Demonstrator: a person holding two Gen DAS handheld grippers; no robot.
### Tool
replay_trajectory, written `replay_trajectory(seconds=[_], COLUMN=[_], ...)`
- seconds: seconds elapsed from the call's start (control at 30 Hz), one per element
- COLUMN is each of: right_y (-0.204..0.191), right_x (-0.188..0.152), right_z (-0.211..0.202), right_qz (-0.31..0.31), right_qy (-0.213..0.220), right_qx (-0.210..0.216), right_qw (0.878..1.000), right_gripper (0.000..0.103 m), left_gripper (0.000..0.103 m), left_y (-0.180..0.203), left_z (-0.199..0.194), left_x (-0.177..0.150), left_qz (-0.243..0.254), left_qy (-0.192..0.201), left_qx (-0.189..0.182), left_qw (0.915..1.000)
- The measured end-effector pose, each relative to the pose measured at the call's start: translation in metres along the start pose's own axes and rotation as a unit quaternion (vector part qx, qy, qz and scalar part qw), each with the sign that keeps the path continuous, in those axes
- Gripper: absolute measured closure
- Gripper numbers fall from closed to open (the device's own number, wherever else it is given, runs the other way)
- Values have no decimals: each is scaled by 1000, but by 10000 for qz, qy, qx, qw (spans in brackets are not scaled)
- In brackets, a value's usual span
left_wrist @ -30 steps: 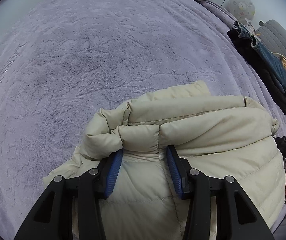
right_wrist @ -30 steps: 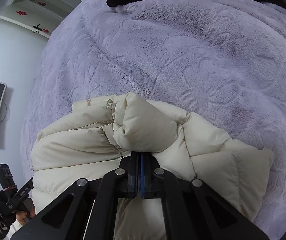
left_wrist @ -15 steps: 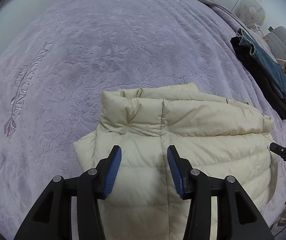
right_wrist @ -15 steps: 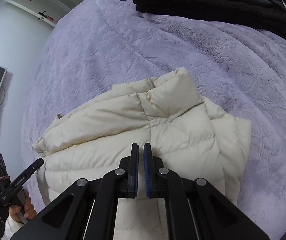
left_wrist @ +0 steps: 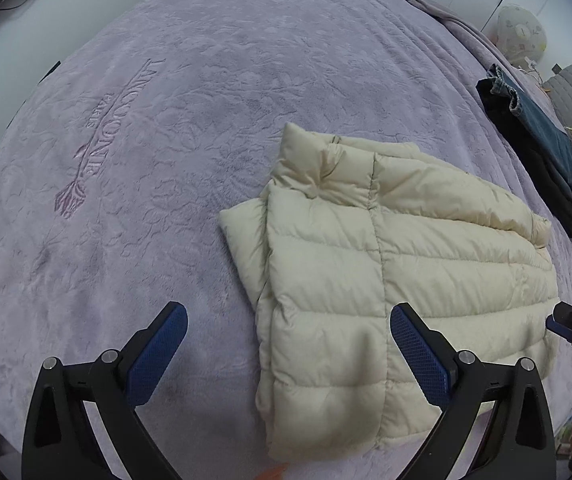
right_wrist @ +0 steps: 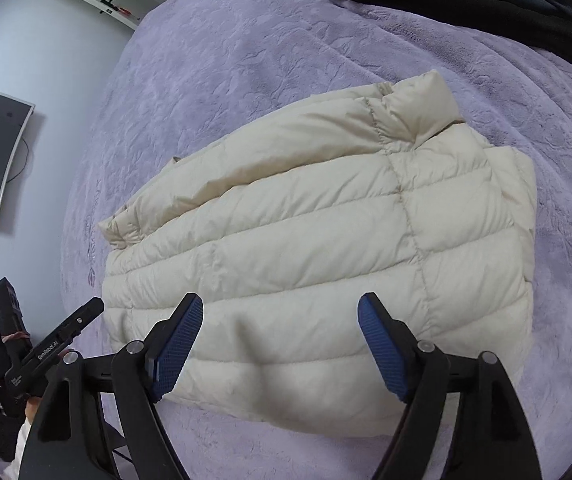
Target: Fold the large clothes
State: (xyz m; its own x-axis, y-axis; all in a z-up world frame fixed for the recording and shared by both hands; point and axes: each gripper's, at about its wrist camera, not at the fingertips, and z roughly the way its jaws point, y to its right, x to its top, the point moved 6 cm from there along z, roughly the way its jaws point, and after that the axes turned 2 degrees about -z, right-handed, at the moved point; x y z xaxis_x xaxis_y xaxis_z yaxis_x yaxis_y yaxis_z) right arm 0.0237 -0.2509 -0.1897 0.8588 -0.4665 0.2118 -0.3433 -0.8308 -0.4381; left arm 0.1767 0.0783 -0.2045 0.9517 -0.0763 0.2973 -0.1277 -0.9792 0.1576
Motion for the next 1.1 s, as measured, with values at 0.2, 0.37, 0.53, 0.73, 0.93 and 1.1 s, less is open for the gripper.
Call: replay_trajectory(seconds=[0.2, 0.37, 0.53, 0.73, 0.93, 1.1], right_y=[-13, -20, -31, -40, -40, -26], right_x=[-21, -22, -7, 3, 9, 9], right_z=[8, 4, -5, 19, 54, 90], right_qz=[-320, -424, -533, -589, -805, -720], right_qy=[-197, -103, 309, 108, -42, -216], right_qx=[-308, -362, -385, -163, -157, -40], right_qw=[9988, 9984, 9974, 9981, 9966, 9972], right_gripper=[5, 5, 19, 88, 88, 92], left_gripper=[1, 1, 1, 1, 1, 1], left_y=[-26, -43, -47, -42, -33, -19], left_z=[4, 14, 23, 41, 61, 73], left_x=[-15, -21, -22, -19, -17, -14], left_qz=[-354, -714, -1058, -1053, -1030, -894], left_qy=[-87, -243, -414, -612, -766, -778], left_qx=[26, -367, -1198, -1831, -2311, -2495], left_qw=[9993, 9965, 9863, 9755, 9644, 9611])
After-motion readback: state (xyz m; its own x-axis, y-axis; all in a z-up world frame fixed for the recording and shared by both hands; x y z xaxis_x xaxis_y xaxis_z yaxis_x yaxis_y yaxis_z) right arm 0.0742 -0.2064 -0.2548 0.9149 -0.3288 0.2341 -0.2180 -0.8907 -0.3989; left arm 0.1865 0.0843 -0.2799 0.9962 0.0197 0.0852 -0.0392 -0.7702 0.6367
